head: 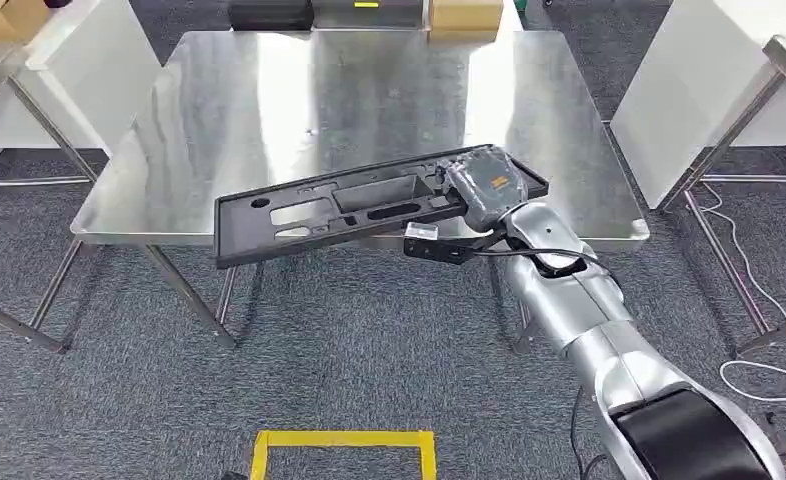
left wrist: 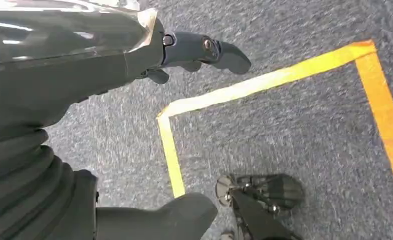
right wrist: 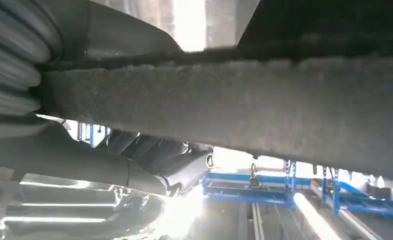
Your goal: Take the parts from the cabinet and place them on the table.
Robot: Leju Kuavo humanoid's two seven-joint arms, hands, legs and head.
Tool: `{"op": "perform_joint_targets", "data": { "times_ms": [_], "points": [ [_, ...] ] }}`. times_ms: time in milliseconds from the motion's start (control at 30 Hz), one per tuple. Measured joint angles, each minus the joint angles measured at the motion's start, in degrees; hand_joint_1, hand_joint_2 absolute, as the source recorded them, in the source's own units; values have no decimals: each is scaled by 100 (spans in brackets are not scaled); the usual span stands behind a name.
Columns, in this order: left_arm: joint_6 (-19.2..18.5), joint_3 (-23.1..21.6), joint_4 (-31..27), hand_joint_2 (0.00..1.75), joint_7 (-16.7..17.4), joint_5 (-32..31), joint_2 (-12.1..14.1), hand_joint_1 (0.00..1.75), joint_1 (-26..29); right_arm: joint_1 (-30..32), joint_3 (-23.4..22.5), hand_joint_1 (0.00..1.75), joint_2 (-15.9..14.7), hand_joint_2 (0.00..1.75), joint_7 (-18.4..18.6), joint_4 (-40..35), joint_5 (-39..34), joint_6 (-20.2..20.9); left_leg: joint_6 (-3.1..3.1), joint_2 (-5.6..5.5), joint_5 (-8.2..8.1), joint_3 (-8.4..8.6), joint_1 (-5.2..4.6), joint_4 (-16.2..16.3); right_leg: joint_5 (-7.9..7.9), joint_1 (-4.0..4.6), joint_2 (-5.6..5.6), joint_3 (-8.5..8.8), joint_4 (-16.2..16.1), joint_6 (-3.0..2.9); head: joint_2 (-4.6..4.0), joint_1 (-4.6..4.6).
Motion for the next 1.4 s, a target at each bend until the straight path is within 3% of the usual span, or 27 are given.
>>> {"op": "perform_joint_targets", "data": {
  "times_ms": [33, 100, 133, 167, 233, 267, 333, 367, 400, 433, 533, 567, 600, 633, 700, 733, 767, 800, 900, 933, 1033, 1100, 1133, 1200, 1267, 1333, 1400],
  "points": [
    [2, 2, 0, 175, 4, 0, 2, 0, 2, -8, -2, 171, 0, 175, 0, 2, 0, -2, -39, -33, -8, -10, 3, 1, 20, -24, -43, 10, -27, -56, 0, 0],
    [4, 7, 0, 175, 4, 0, 4, 0, 7, -29, -2, 171, 24, 175, 0, 2, 9, -4, -86, 263, -207, -127, -11, 265, 24, -57, -107, 34, -48, -145, 0, -51],
    [2, 7, 0, 175, 2, 0, 2, 0, -1, -32, -2, 171, 22, 175, 0, 2, 7, -4, -118, 397, -445, -338, 9, 713, 22, -43, -134, 38, -48, -206, 0, -70],
    [0, 9, 0, 175, -2, 0, 2, 0, -5, -32, -2, 171, 22, 175, 0, 11, 7, -4, -132, 455, -647, -565, 19, 1170, 17, -26, -175, 39, -48, -214, 0, -63],
    [-5, 9, 2, 175, -13, 0, -2, 0, 1, -24, 0, 171, 22, 175, 2, 35, 11, -4, -144, 490, -812, -899, 20, 1798, 11, -1, -264, 39, -47, -222, 0, -70],
    [-7, 9, 0, 175, -13, 0, -2, 0, 3, -21, 2, 171, 22, 175, 2, 46, 17, -4, -132, 492, -713, -878, 19, 1727, 7, 5, -312, 42, -47, -227, 0, -68],
    [-7, 11, 0, 175, -22, 0, 0, 0, 1, -24, 2, 171, 22, 175, 2, 50, 35, 0, -72, 532, -293, -497, 11, 981, 0, 24, -394, 51, -46, -232, 0, -70],
    [-5, 11, 0, 175, -22, -13, 2, 0, -6, -36, 2, 171, 24, 175, 4, 50, 48, -2, -13, 652, -62, -162, -8, 391, -8, 40, -441, 64, -47, -240, 0, -72],
    [-4, 11, 0, 175, -22, -17, 7, 0, -19, -45, 2, 171, 24, 175, 15, 50, 50, -4, 27, 887, -104, -7, -62, 90, -25, 68, -475, 68, -45, -219, 0, -70],
    [-5, 11, 0, 175, -22, -24, 7, 0, -33, -60, -4, 171, -3, 175, 26, 50, 55, -18, 33, 833, -95, -2, -82, 77, -41, 116, -494, 48, -38, -195, 0, -56],
    [-2, 11, 0, 175, -28, -72, 0, 0, -22, -56, -4, 171, 19, 175, 66, 53, 66, -79, 62, 700, -86, -18, -108, 66, -57, 102, -610, 71, -54, -149, 0, -48],
    [-2, 13, 0, 175, -33, -81, 0, 0, -22, -58, -4, 171, 28, 175, 72, 48, 70, -85, 122, 677, -35, 30, -38, -3, -93, 123, -546, 44, -6, -103, 0, -44],
    [2, 13, 0, 175, -39, -90, 0, 0, -22, -63, -13, 171, 13, 175, 81, 48, 81, -85, 140, 660, -28, 38, -47, -21, -177, 81, -335, -11, 133, -95, 0, -37],
    [4, 15, 0, 175, -46, -92, 2, 0, -33, -76, -18, 171, 2, 175, 87, 53, 92, -85, 168, 635, -27, 36, -38, -19, -345, 64, -213, -160, 451, -123, 0, -35],
    [6, 15, 0, 175, -70, -101, -2, 0, -54, -70, -20, 171, -20, 175, 90, 92, 118, -85, 176, 565, -30, 34, -38, -19, -680, 44, -161, -608, 1370, -146, 0, -30],
    [11, 17, 0, 175, -74, -111, -4, 0, -53, -64, -20, 171, -31, 175, 90, 125, 125, -85, 177, 521, -31, 34, -38, -17, -761, 39, -157, -783, 1710, -119, 0, -22],
    [11, 17, 0, 175, -77, -114, -4, 0, -48, -58, -20, 171, -37, 175, 90, 149, 138, -85, 176, 487, -31, 35, -37, -15, -726, 26, -156, -834, 1751, -80, 0, -28],
    [13, 17, 0, 175, -79, -114, -4, 0, -46, -57, -20, 171, -37, 175, 90, 160, 144, -85, 173, 454, -32, 36, -35, -11, -608, 12, -156, -754, 1537, -26, 0, -20],
    [11, 20, 0, 175, -88, -118, -13, 0, -47, -73, -42, 171, -53, 175, 90, 164, 142, -85, 111, 379, -69, 48, -32, 5, -20, -70, -147, -89, 46, 131, 0, -15],
    [2, 20, 0, 175, -101, -122, -7, 0, -48, -84, -44, 171, -48, 175, 90, 173, 138, -81, 62, 375, -104, 32, -73, 29, -31, -28, -138, -11, -11, 76, 0, -11],
    [-7, 20, 0, 175, -144, -129, -4, 0, -47, -80, -44, 171, -31, 175, 79, 195, 142, -83, -24, 375, -127, 48, -30, 16, -38, 10, -134, -26, -16, -88, 0, -22],
    [-7, 20, -5, 175, -171, -131, 13, 0, -43, -100, -50, 171, -31, 175, 74, 199, 149, -87, -96, 413, -188, 10, -2, 118, -39, -46, -130, 58, -39, -174, 0, -26],
    [-7, 22, -5, 175, -188, -131, 11, 0, -46, -113, -52, 171, -26, 175, 74, 201, 151, -87, -132, 446, -293, -94, 4, 369, -72, -47, -134, 103, -39, -228, 0, -69],
    [-7, 28, -5, 175, -192, -138, 9, 0, -46, -119, -50, 171, -13, 175, 70, 212, 149, -87, -178, 477, -615, -591, 21, 1269, -118, -28, -134, 176, -38, -289, 0, -63],
    [-5, 50, -2, 175, -192, -140, 9, 0, -36, -110, -50, 171, 0, 175, 70, 241, 151, -87, -184, 489, -676, -1024, 20, 1811, -182, -6, -131, 234, -37, -298, 0, -63],
    [-2, 61, -2, 175, -195, -144, 9, 0, -28, -107, -48, 171, 0, 175, 68, 265, 153, -85, -135, 490, -238, -973, 14, 1397, -272, 12, -123, 335, -37, -288, 0, -63],
    [-7, 76, -2, 175, -203, -146, 13, 0, -28, -116, -48, 171, 6, 175, 68, 265, 153, -87, -18, 497, 387, -544, -18, 366, -383, 23, -125, 472, -44, -265, 0, -65]
  ]
}}
